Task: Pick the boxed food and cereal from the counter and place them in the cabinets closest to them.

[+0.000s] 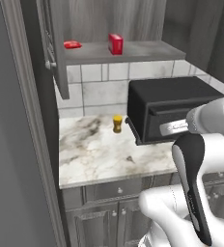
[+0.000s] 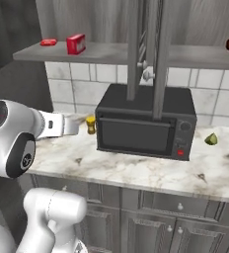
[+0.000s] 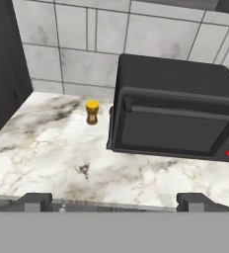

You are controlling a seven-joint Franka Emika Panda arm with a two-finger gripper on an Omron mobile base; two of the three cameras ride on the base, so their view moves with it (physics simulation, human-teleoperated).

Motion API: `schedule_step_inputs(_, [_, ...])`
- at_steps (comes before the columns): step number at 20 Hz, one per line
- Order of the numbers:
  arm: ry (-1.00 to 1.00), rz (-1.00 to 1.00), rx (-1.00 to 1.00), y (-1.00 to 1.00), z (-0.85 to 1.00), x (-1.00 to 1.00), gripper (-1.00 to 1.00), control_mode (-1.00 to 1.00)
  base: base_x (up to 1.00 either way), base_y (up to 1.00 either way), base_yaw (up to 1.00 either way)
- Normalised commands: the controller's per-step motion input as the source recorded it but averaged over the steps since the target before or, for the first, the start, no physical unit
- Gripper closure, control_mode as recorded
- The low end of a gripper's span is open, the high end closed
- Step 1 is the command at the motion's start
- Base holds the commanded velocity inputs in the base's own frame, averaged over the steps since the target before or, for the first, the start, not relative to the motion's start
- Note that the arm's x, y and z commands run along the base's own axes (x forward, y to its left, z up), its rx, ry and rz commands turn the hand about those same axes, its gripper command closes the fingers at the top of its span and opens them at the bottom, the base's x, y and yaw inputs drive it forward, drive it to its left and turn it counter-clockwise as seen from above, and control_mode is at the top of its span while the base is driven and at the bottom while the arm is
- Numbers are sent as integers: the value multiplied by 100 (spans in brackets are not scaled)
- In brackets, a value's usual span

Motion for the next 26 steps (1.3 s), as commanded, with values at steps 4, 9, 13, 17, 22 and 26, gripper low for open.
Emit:
schedule_step_inputs(4, [0,0,0,0,0,0,-100,100,-45,-16,0])
schedule_step_inputs(9, [0,0,0,0,0,0,-100,100,-47,-17,0])
schedule_step_inputs(13, [0,0,0,0,0,0,-100,100,-28,-9,0])
schedule_step_inputs(17, [0,0,0,0,0,0,-100,100,0,0,0])
schedule_step_inputs(22, [0,0,0,0,0,0,-100,100,0,-13,0])
schedule_step_inputs(26, [0,0,0,0,0,0,-100,100,0,-52,-3])
